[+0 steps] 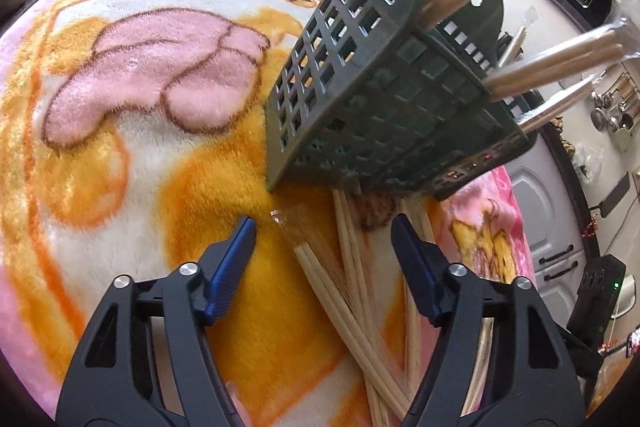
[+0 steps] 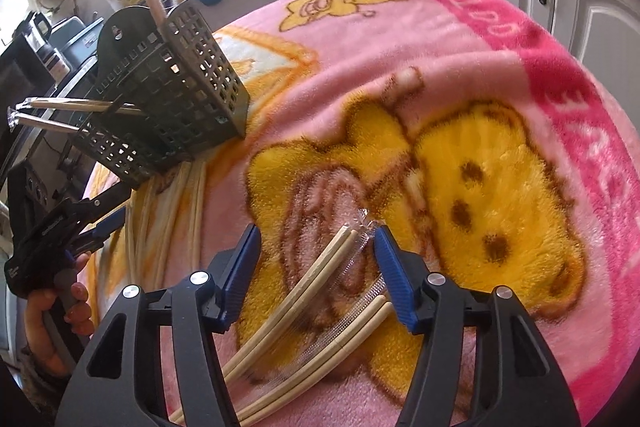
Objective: Organize utensils
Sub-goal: 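Move both open grippers back down toward the remaining chopsticks on the blanket, then close the left gripper on a wrapped chopstick while the right gripper grasps another, then lift both held chopsticks upright and carry them above the green caddy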
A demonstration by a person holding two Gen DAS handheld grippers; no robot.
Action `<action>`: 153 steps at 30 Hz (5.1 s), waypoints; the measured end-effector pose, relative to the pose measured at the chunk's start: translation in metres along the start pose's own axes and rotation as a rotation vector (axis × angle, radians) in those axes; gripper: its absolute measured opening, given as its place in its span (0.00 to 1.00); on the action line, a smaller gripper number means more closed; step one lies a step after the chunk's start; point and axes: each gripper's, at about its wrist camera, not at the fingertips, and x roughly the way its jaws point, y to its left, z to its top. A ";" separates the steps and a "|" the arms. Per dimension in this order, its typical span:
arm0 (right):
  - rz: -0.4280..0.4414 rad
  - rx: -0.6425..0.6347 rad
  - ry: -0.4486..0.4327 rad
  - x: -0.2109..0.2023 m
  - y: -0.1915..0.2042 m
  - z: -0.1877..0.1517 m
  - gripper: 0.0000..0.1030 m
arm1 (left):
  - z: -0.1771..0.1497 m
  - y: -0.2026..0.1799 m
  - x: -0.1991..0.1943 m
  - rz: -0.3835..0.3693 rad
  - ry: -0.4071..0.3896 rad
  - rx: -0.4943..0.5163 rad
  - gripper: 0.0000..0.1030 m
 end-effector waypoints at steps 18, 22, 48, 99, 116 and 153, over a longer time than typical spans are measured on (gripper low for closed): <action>-0.071 0.046 -0.012 0.016 -0.007 0.014 0.21 | 0.010 0.020 -0.001 0.089 -0.026 0.021 0.08; -0.072 0.037 -0.018 0.019 -0.005 0.018 0.13 | 0.010 0.023 -0.001 0.075 -0.025 0.001 0.04; 0.308 -0.116 -0.274 -0.082 0.073 0.045 0.08 | 0.016 -0.066 -0.117 -0.210 -0.245 0.186 0.01; 0.332 -0.282 -0.683 -0.175 0.119 0.109 0.08 | 0.144 -0.183 -0.171 -0.383 -0.502 0.324 0.01; 0.377 -0.307 -0.738 -0.156 0.160 0.162 0.08 | 0.172 -0.152 -0.170 -0.261 -0.589 0.319 0.01; 0.304 -0.368 -0.768 -0.070 0.173 0.143 0.08 | 0.124 -0.098 -0.115 -0.209 -0.542 0.282 0.01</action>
